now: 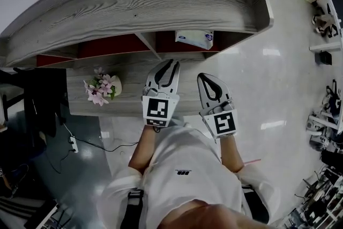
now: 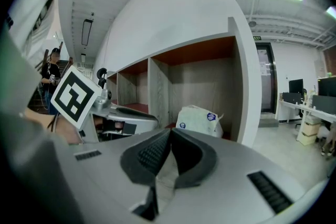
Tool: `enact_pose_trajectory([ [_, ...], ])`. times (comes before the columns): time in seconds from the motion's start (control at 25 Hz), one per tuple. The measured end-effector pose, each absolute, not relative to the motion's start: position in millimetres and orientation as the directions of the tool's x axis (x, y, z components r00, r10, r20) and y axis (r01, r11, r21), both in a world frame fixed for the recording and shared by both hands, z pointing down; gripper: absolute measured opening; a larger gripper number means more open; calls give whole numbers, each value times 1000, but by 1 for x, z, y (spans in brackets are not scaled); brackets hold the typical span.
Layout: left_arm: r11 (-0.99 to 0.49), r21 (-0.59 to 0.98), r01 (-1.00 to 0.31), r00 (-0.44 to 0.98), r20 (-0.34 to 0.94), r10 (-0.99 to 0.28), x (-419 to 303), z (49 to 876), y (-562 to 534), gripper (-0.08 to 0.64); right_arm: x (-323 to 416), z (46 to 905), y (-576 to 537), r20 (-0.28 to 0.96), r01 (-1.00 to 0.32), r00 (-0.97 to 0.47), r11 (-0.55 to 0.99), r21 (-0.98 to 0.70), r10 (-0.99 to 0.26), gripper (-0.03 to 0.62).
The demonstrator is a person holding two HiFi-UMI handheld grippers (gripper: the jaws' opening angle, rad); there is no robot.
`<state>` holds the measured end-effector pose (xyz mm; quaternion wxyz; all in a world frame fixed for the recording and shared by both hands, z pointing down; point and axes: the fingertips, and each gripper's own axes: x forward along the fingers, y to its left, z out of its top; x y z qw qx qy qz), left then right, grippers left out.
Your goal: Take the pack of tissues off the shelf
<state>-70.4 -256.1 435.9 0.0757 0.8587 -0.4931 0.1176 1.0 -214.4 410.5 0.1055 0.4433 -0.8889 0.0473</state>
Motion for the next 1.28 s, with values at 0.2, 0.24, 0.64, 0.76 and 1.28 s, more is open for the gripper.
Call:
enact_pose_trajectory([
  [0.2,-497,20,-867,482,281,-830,-69,442,-272,72,-1,414,-226,233,-799,-583,601,6,-778,26],
  [0.24,-496,22,-868,481,281,-830,-68,444,-275,72,-1,415,-228,234,-800,-582,600,5,-778,26],
  [0.64,-492,35,-870,481,281,-831,-59,452,-299,72,0,425,-244,243,-809,-572,588,-10,-783,26],
  [0.76,-488,34,-872,477,283,-832,-59,453,-306,72,2,427,-248,248,-814,-567,581,-18,-786,26],
  [1.28,-462,18,-886,449,280,-849,-58,457,-325,118,4,434,-256,254,-821,-560,570,-41,-788,26],
])
